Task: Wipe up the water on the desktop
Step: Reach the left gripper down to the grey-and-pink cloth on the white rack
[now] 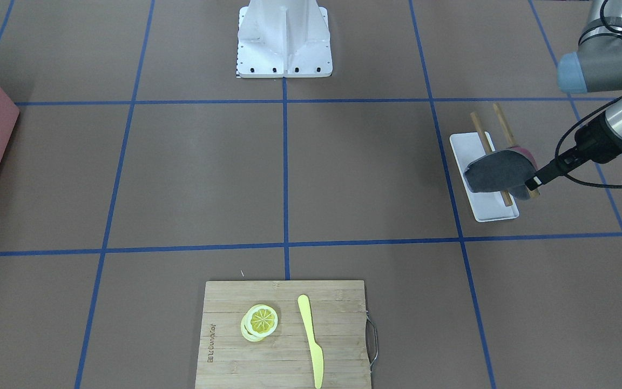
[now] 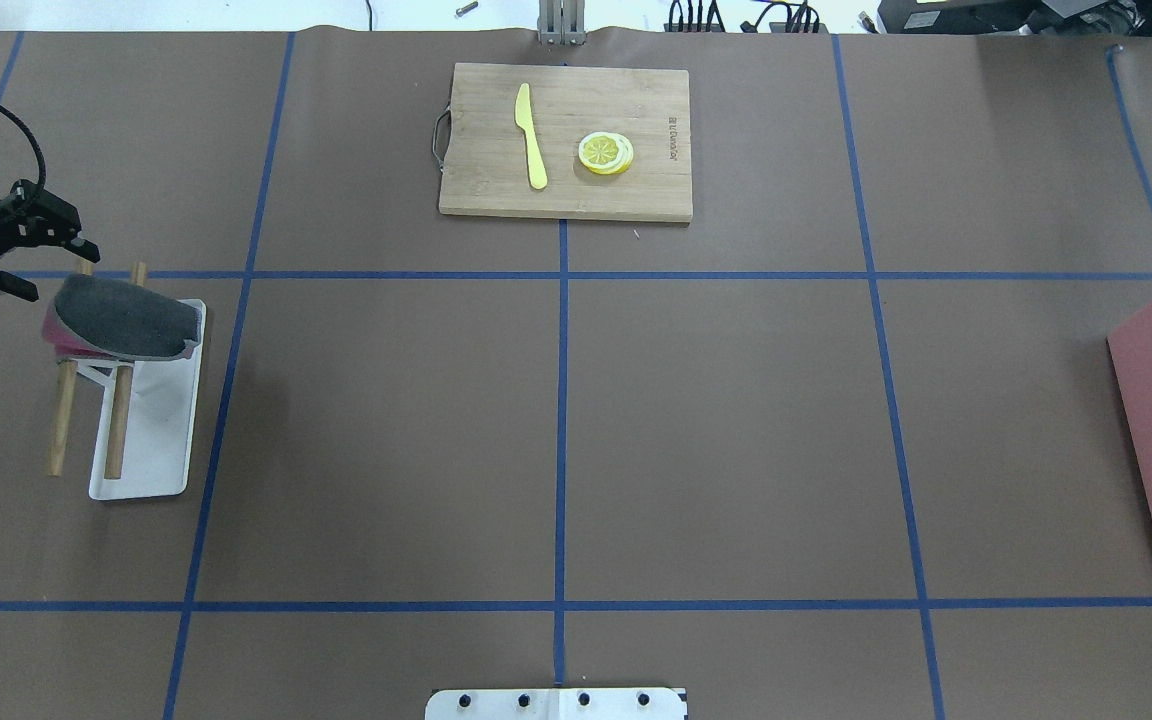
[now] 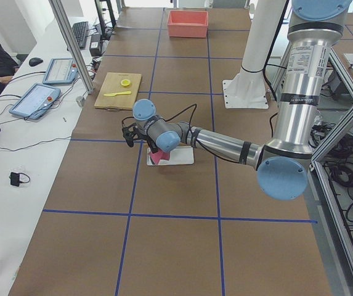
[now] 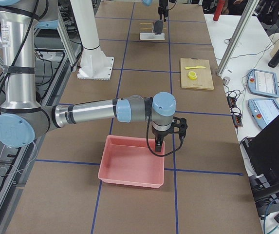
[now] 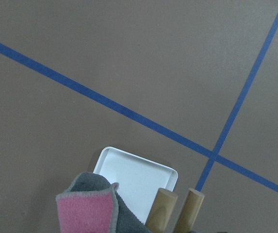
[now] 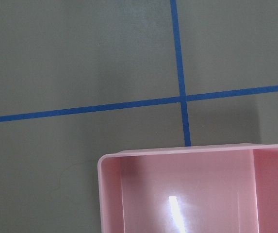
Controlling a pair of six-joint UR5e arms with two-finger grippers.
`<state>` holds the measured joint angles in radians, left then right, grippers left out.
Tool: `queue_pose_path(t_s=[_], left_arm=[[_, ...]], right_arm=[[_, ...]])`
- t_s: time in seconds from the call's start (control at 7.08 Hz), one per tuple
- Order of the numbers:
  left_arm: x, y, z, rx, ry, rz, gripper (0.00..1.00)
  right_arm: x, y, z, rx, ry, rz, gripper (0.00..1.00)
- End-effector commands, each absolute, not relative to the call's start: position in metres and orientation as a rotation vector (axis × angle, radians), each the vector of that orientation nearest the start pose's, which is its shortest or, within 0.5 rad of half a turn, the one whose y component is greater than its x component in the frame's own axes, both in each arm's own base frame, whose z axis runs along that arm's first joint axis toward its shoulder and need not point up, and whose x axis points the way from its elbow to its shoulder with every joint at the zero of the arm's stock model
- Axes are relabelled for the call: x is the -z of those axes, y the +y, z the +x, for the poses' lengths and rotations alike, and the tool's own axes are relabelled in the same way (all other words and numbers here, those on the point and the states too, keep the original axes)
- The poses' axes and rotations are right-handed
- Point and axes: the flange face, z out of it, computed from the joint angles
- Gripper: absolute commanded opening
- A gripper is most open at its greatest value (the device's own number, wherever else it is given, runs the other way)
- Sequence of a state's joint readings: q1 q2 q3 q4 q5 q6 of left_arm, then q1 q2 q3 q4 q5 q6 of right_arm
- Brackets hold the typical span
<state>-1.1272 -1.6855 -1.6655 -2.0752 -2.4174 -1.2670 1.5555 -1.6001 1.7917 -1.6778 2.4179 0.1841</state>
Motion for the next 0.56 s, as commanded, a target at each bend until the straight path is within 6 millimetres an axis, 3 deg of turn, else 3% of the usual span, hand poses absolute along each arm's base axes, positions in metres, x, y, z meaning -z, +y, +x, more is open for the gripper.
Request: queue_pose_path(t_s=[0.0, 0.14, 0.28, 0.42], left_arm=[[-0.4882, -0.5198, 0.1903, 0.433, 1.04, -0.18, 0.59], [-0.4882, -0.5198, 0.1903, 0.433, 1.04, -0.18, 0.45], [-0.49, -0.5189, 0.1898, 0.435, 1.037, -0.183, 0.14], [-0.4934, -0.5155, 0.1874, 0.437, 1.035, -0.188, 0.0]], right_arm=[[-0.5692, -0.478, 0.051, -0.124, -0.856, -0.009, 1.0], [-0.5699, -0.4781, 0.051, -0.124, -0.856, -0.01, 1.0], [-0.5691, -0.478, 0.0509, -0.124, -0.858, -0.009, 1.0], [-0.5687, -0.4781, 0.0507, -0.123, -0.861, -0.008, 1.0]])
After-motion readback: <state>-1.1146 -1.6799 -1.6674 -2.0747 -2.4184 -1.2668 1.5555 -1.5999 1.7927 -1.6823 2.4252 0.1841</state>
